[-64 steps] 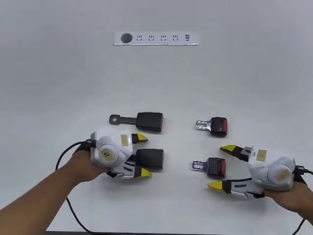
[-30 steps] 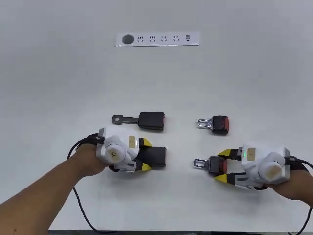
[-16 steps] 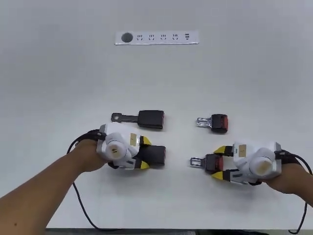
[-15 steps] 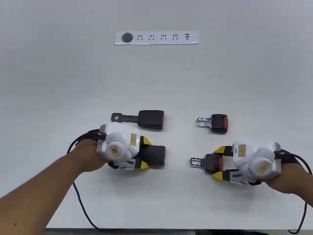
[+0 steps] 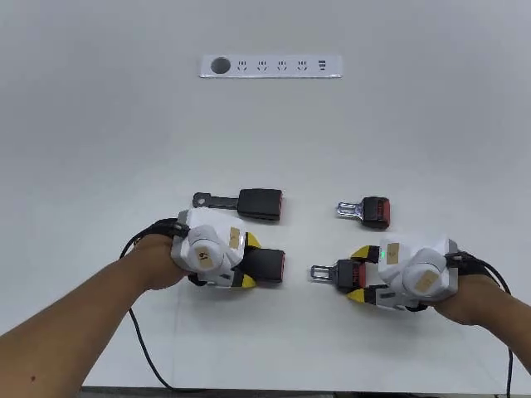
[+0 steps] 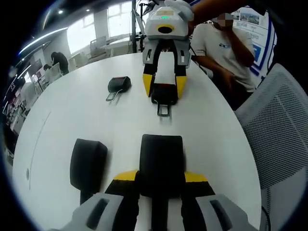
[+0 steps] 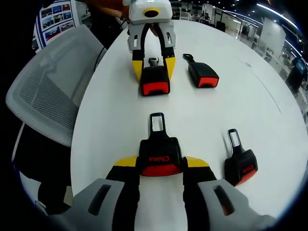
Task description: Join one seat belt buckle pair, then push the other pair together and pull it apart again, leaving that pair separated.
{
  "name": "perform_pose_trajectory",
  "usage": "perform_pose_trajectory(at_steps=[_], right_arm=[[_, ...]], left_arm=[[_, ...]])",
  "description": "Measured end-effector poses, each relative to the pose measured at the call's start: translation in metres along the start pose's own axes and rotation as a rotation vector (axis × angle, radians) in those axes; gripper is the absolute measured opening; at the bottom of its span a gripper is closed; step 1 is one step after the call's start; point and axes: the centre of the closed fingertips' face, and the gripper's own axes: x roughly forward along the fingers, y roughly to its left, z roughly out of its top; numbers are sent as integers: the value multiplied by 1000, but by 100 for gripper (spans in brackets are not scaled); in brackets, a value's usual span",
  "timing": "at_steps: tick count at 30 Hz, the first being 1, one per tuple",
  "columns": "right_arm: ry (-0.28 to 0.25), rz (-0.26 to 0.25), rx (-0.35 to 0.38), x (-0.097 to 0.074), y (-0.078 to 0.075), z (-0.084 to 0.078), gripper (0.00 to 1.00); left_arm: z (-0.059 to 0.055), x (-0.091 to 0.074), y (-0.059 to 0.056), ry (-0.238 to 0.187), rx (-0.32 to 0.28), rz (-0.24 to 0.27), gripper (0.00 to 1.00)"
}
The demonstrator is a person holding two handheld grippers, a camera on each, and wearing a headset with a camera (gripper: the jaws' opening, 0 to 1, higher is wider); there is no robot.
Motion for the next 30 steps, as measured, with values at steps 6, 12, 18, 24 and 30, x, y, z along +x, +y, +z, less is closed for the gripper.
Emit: perform_pose_trajectory(at_steps=[6, 12, 18, 24, 30], right_arm=[[-2, 3, -10, 7, 0, 9, 33], [-7, 7, -19, 16, 1, 19, 33], [-14, 9, -24, 21, 2, 24, 33], [-14, 8, -25, 26, 3, 33, 33], [-20, 11, -28, 35, 6, 42, 33]], left_arm=[[0, 0, 0, 7, -5, -1, 34], [0, 0, 0, 18, -6, 0, 34], [-1, 1, 1, 25, -5, 0, 34], [-1, 1, 1, 35, -5, -1, 34], [-2, 2, 1, 37, -7, 0, 34]])
